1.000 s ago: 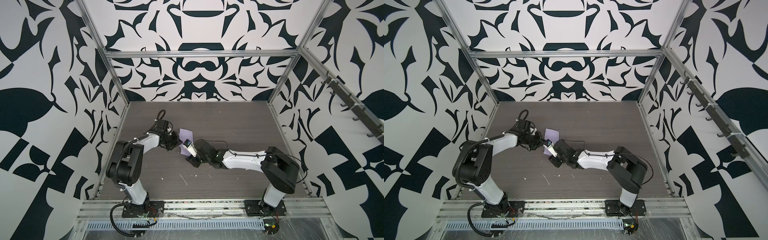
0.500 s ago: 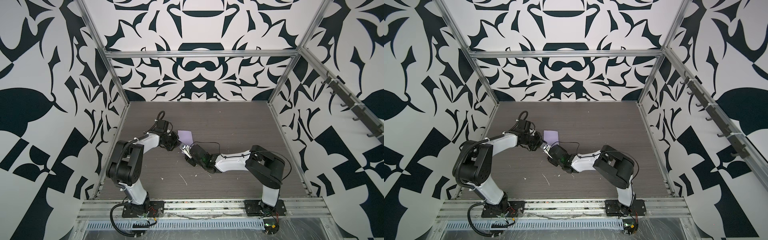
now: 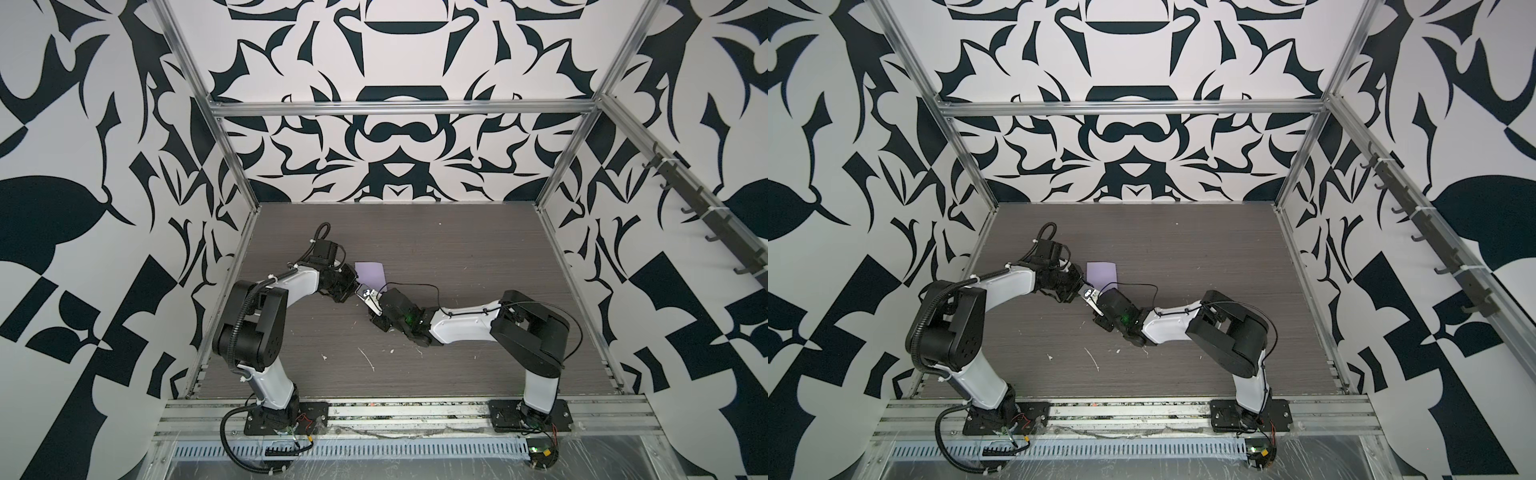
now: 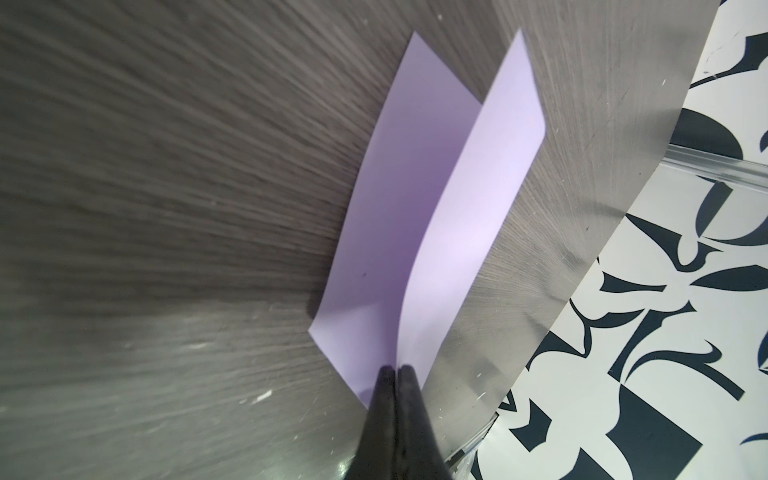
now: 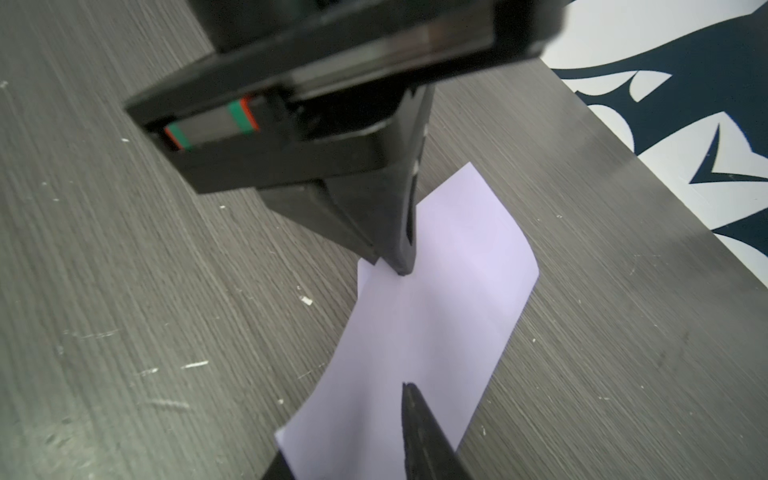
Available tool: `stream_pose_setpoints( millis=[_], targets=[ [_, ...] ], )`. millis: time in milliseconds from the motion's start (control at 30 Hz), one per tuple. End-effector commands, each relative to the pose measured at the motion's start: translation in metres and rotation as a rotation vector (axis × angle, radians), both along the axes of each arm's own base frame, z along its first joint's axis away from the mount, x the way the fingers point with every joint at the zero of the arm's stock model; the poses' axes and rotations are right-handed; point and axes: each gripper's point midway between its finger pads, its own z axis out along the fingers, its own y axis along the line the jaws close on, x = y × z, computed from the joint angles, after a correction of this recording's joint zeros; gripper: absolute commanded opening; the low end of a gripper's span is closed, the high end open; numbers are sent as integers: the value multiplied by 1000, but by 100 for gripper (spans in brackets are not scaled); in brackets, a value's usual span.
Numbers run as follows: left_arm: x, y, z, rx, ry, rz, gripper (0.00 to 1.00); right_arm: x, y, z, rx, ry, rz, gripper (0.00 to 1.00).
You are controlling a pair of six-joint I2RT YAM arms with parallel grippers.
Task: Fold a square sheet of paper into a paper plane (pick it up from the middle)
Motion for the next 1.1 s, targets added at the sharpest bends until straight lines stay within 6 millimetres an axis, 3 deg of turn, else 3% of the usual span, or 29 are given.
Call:
stream_pose_setpoints(
  millis=[0,233,433,567,667,767,867,933,1067],
  targets=[
    [-1,1,-5,21,23,-5,1,4,9,46,120,-36,-1,31],
    [0,1,-4,21,21,-5,3,5,7,49,140,-23,0,35],
    [1,0,2,12,9,-7,6,-1,11,39,139,45,45,15],
    [7,2,18,-7,-34,-13,24,-10,12,36,145,104,81,9],
    [15,18,37,-6,-91,4,36,-22,9,33,142,161,106,9],
    [20,31,59,1,-160,-3,41,-34,1,28,140,224,121,9],
    [24,30,80,2,-240,-34,41,-47,-5,22,149,293,142,8],
    [25,19,90,-52,-282,-69,39,-56,-5,21,169,339,158,8],
    [23,-7,80,-74,-277,-145,30,-66,-3,16,203,416,174,7]
  ],
)
